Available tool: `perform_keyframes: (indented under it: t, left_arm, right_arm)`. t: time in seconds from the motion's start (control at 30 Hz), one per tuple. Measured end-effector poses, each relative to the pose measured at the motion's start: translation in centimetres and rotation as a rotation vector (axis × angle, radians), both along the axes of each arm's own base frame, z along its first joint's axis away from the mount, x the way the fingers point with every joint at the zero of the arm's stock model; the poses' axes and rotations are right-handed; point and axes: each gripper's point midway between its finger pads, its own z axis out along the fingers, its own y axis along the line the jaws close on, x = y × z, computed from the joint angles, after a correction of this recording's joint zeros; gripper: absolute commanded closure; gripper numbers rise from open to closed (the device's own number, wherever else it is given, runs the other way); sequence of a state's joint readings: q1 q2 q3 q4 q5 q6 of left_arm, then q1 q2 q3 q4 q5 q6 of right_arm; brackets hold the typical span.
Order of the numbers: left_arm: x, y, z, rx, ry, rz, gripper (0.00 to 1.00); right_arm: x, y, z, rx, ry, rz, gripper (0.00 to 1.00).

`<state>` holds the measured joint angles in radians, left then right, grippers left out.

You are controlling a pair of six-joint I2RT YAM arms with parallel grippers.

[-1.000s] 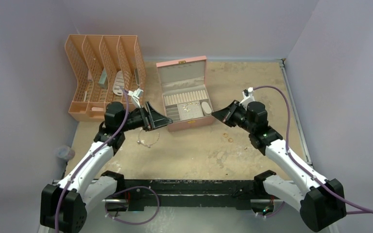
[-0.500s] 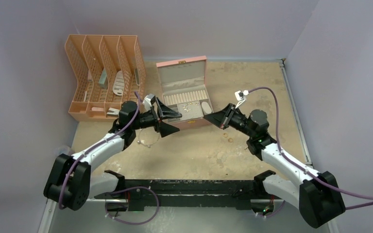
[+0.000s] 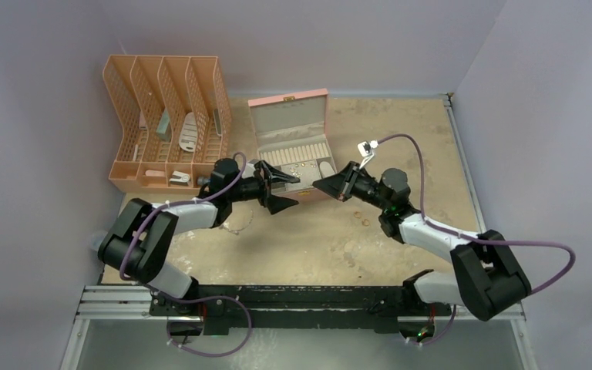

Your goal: Organize the mixed jewelry

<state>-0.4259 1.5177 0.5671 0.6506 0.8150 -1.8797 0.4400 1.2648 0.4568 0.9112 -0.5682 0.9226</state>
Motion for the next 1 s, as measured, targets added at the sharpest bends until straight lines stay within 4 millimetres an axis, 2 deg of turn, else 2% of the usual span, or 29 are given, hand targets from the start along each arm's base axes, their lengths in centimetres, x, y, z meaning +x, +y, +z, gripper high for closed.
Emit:
perform_keyframes:
  t: [0.2, 0.23, 0.53, 1.0]
  left_arm:
    - [1.2, -0.2, 0.7, -0.024, 0.022, 0.041, 0.40]
    - [1.4, -0.2, 0.7, -0.025, 0.029, 0.052, 0.44]
    - [2.2, 0.0, 0.7, -0.024, 0.048, 0.102, 0.52]
    - [2.2, 0.1, 1.1, -0.040, 0.053, 0.106, 0.57]
  right_arm:
    - [0.7, 1.2, 0.4, 0.013, -0.042, 0.028, 1.00]
    - [0.7, 1.5, 0.6, 0.017, -0.051, 0.036, 1.00]
    - [-0.5, 4.3, 1.0, 0.038, -0.091, 0.126, 1.00]
    - [0.0, 4.7, 0.5, 0.042, -0.090, 0.105, 1.00]
